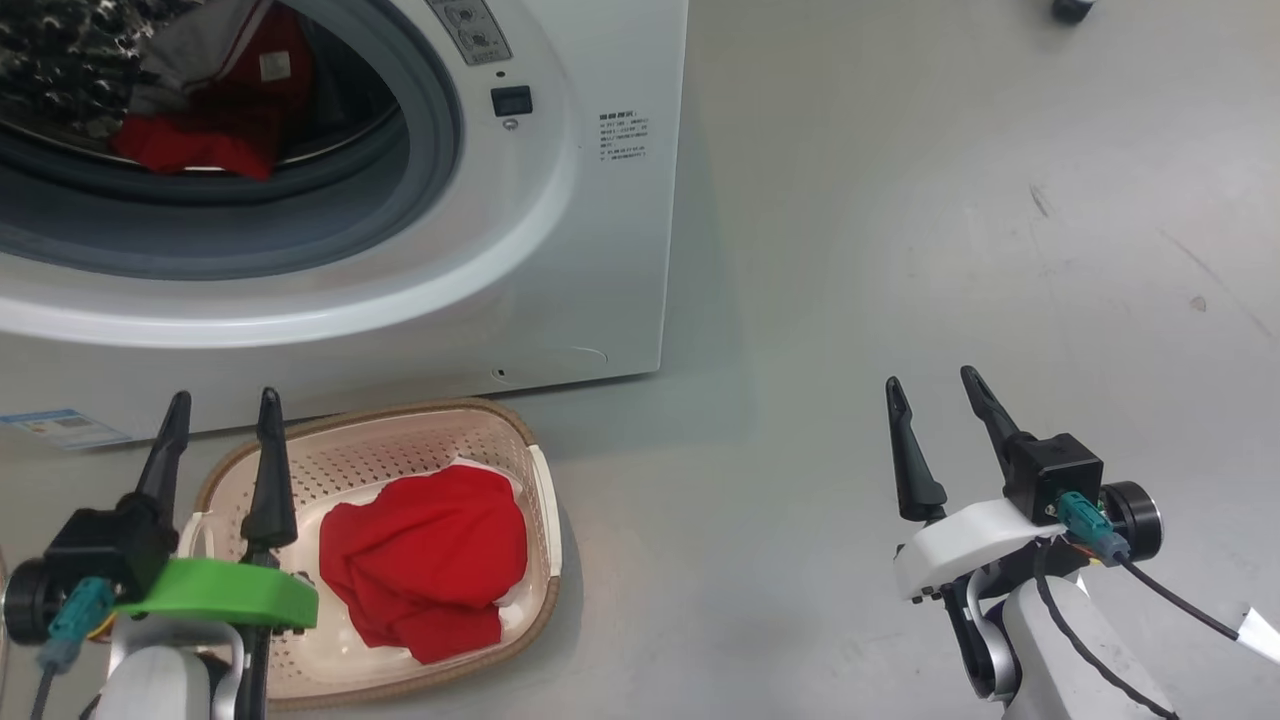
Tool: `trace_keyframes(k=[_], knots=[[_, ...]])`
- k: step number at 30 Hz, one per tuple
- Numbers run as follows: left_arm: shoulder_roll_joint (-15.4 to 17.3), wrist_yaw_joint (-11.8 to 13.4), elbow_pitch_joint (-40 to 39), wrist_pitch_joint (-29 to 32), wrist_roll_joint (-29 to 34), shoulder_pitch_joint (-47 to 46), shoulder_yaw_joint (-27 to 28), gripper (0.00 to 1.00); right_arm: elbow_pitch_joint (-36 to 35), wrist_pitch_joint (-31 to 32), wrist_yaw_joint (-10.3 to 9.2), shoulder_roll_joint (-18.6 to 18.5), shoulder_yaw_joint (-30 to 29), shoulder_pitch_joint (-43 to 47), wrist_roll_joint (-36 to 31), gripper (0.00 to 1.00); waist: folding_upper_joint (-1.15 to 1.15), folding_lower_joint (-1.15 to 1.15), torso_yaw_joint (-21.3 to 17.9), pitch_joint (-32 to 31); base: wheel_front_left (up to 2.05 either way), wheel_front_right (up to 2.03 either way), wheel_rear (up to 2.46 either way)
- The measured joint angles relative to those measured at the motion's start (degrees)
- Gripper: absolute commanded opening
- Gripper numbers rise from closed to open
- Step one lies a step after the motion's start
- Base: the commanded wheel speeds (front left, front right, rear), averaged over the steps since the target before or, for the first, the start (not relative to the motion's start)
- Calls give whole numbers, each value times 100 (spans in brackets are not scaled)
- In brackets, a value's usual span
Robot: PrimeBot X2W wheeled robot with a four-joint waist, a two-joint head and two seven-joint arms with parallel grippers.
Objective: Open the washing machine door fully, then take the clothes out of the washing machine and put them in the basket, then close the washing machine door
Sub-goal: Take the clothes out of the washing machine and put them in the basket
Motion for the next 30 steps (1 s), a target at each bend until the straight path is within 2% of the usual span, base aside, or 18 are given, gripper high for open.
trace_keyframes(k=[8,17,30], knots=[[29,-25,160,-1,-74,-946,-41,100,-91,0,-1,-1,134,-299,-12,100,0,0,-26,605,0,0,0],[509,-25,327,286,-77,-2253,164,100,-304,0,-5,-4,433,-767,87,100,0,0,-127,1294,0,0,0],[1124,3,1088,1183,-87,-3754,372,100,-502,0,-104,-18,681,-1092,364,100,0,1,-434,2122,0,0,0]])
